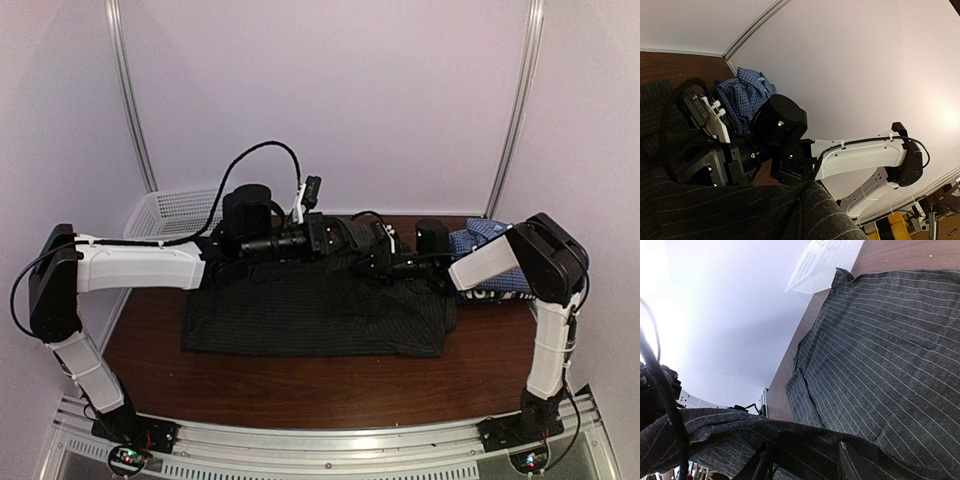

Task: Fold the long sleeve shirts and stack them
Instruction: Place the sleeve of the 1/3-folded shirt.

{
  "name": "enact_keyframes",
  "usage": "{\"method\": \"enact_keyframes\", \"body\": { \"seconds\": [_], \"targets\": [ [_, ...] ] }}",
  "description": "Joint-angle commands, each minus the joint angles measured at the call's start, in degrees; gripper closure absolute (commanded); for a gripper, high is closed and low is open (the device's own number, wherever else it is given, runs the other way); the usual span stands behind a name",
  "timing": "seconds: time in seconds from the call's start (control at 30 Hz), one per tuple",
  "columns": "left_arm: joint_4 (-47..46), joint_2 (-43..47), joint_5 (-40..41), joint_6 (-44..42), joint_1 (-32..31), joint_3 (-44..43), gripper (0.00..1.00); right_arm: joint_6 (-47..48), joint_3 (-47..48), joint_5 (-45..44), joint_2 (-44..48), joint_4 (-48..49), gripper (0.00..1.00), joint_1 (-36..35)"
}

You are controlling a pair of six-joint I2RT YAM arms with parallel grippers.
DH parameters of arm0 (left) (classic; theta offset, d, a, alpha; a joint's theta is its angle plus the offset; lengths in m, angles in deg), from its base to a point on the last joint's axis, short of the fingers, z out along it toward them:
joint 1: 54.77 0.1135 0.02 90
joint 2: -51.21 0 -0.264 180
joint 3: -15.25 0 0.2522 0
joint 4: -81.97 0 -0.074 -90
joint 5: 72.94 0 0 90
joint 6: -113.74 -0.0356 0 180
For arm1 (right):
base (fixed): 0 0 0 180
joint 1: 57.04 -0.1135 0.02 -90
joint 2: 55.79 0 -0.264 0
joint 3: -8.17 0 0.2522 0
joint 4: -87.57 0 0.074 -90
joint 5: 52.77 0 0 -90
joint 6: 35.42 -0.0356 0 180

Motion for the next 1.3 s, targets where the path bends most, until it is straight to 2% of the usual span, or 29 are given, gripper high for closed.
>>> {"method": "enact_keyframes", "body": {
  "seconds": [0.0, 0.07, 0.13, 0.27, 0.37, 0.5, 0.67, 0.97, 1.27],
  "targets": [
    [-6.3, 1.8, 0.2, 1.6, -0.5, 0.8, 0.97, -1.8, 2.9, 6.4, -0.4, 4.1, 0.54, -0.8],
    [-6.9, 1.9, 0.5, 2.0, -0.5, 1.4, 0.94, 0.0, 3.6, 7.2, 0.0, 0.8, 0.53, -0.7],
    [-8.0, 1.9, 0.8, 2.7, -0.5, 2.2, 0.94, 6.1, 5.1, 6.0, 1.1, -8.4, 0.52, -0.6],
    [-12.3, 2.9, 2.6, 5.6, -0.5, 6.1, 0.95, 22.2, 9.2, -2.5, 3.9, -31.9, 0.44, -0.2],
    [-15.8, 3.6, 4.5, 8.2, -0.5, 9.1, 0.97, 26.1, 9.6, -7.1, 5.6, -39.7, 0.37, 0.7],
    [-19.7, 4.0, 6.1, 11.2, -0.5, 12.1, 0.99, 28.7, 7.8, -12.3, 8.7, -43.5, 0.3, 2.2],
    [-23.1, 4.5, 7.7, 13.6, -0.5, 15.1, 1.0, 30.5, 6.2, -14.3, 10.1, -45.4, 0.24, 2.5],
    [-25.3, 9.0, 14.4, 15.7, -0.5, 21.8, 1.0, 31.1, 3.0, -16.8, 10.9, -45.4, 0.23, 2.6],
    [-24.8, 13.8, 19.8, 17.6, -0.4, 28.4, 1.0, 30.6, -5.9, -19.5, 17.0, -43.8, 0.24, 2.1]
  ]
}}
